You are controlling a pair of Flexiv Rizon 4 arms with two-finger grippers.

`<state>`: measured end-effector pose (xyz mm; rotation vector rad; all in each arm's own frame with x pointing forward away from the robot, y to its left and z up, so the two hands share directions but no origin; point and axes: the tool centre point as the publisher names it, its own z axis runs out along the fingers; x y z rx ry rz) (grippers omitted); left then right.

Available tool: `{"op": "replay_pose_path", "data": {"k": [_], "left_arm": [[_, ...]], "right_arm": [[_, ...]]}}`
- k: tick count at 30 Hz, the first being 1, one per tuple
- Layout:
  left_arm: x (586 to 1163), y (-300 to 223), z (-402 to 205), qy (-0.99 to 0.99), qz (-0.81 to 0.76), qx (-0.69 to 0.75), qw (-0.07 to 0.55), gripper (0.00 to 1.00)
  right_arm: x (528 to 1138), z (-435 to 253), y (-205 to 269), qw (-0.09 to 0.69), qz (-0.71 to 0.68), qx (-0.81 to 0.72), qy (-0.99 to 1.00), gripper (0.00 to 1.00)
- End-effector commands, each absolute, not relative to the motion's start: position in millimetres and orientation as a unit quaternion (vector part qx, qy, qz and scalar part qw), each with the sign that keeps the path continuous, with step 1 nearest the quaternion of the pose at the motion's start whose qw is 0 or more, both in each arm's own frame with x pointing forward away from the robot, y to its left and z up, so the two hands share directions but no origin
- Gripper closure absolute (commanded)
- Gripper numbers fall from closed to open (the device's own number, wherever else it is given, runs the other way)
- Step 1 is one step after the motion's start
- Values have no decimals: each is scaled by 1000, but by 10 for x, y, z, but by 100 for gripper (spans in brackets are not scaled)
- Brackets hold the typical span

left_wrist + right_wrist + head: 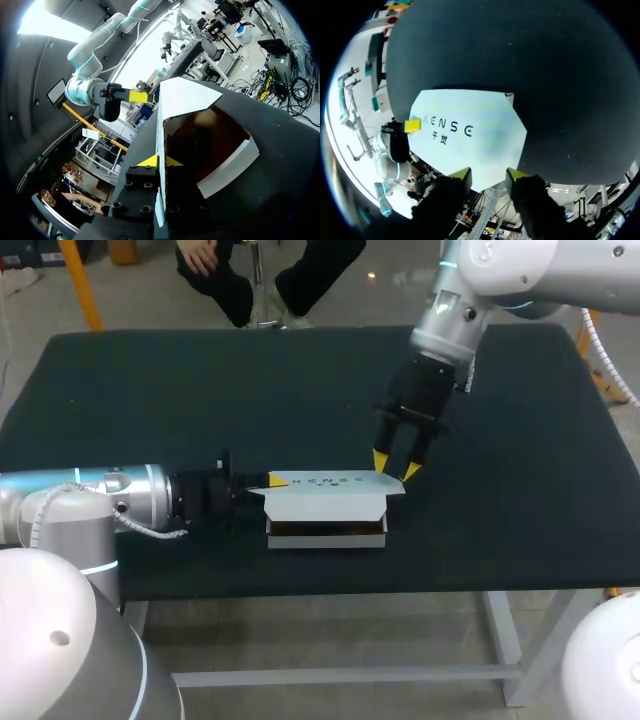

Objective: Assemble the packaging by folding the flat box into shape, placing the metal phone stand inside, and closing the box properly

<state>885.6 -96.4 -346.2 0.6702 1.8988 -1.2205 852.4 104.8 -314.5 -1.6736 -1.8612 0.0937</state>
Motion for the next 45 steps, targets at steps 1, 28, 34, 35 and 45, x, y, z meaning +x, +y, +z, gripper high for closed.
{"op": "replay_pose_path", "data": {"k": [1, 28, 34, 35, 45], "left_arm": [[8865, -955, -3505, 744, -480, 262, 384, 100], [8848, -952, -3443, 746, -474, 260, 388, 83], [8844, -920, -3415, 746, -470, 259, 393, 71], [8842, -910, -3410, 746, -470, 259, 394, 70], [8763, -842, -3375, 744, -456, 269, 408, 58]], "right_arm": [[8481, -3184, 1104, 302, 37, -637, -708, 51], [8375, -3288, 1102, 272, 35, -660, -699, 51], [8380, -3300, 1094, 272, 35, -663, -697, 51], [8380, -3300, 1094, 272, 35, -663, -697, 51], [8399, -3311, 1095, 274, 35, -666, -693, 50]]}}
